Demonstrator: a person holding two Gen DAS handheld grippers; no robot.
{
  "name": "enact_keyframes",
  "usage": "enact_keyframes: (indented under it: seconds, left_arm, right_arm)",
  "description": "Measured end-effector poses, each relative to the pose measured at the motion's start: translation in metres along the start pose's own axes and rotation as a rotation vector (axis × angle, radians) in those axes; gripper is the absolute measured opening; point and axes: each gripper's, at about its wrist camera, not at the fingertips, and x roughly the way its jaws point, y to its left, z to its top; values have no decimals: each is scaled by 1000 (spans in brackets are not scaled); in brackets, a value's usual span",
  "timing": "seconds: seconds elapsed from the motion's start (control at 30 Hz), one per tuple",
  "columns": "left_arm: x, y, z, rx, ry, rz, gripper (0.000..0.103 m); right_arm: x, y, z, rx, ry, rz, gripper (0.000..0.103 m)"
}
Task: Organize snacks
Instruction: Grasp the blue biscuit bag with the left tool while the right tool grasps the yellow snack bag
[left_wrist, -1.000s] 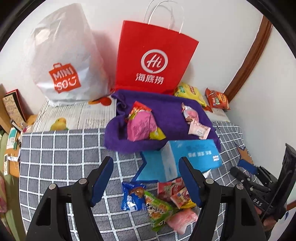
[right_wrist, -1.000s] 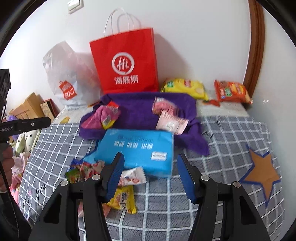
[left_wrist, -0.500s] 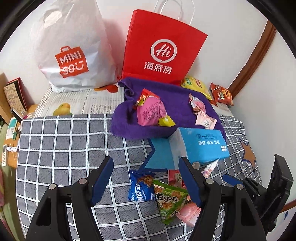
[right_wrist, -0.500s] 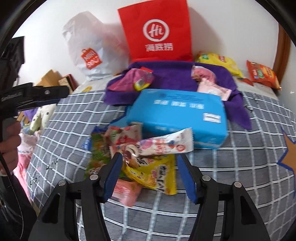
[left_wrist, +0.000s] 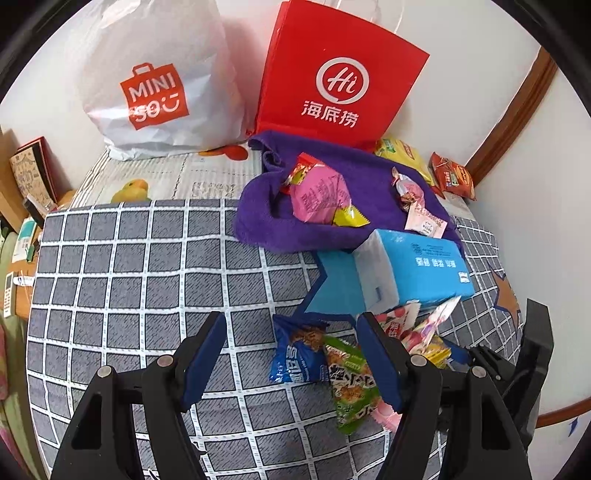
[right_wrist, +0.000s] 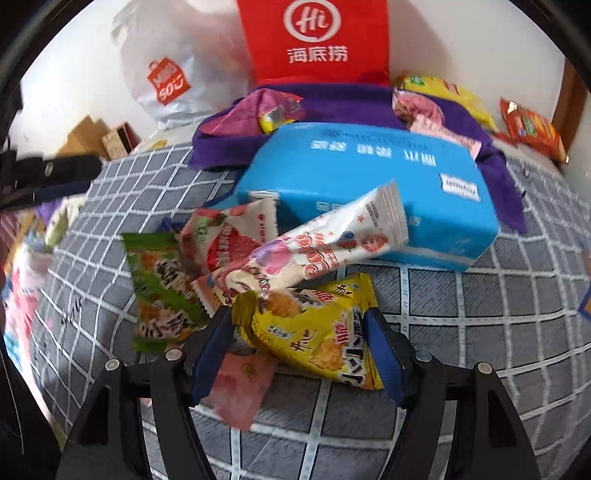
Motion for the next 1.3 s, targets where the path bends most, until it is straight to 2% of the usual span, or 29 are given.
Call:
enact_keyframes:
  seconds: [0.03, 0.13, 0.37, 0.53, 0.73, 0.77, 0.8, 0.9, 1.03, 1.13, 1.3]
  left_arm:
    - [1, 1, -1, -2, 1, 1, 71]
    - [7, 5, -6, -12, 8, 9, 71]
    - [30, 6, -17, -14, 45, 44, 71]
    - [56, -5, -27, 44, 87, 108, 70]
    - [79, -22, -35, 115, 115, 142, 69]
    - [81, -25, -36, 127, 108, 163, 69]
    - [82, -29, -37, 149, 83, 187, 65]
    - [78, -32, -40, 160, 68, 175, 45]
    - [74, -21, -46, 145, 32, 247, 46]
    - [70, -13, -51, 122, -12, 218, 46]
    - [67, -16, -61, 131, -106, 241, 48]
  right_arm:
    - [0, -3, 0, 9, -12, 8, 70]
    - [-1, -5, -2, -11, -37, 6, 58]
    - [-22, -28, -7, 13, -85, -10, 56]
    - [-38, -56, -14, 19, -151, -116, 56]
    - [-26, -78, -22, 41, -139, -146, 56]
    - [-25, -77, -22, 32, -148, -149, 56]
    - [-24, -75, -22, 24, -156, -153, 57]
    - [-21, -72, -24, -2, -161, -164, 57]
    - [-20, -79, -23, 19, -156, -128, 58]
    - [-18, -83, -22, 40, -151, -108, 59]
    - [-12, -85, -20, 54, -131, -104, 66]
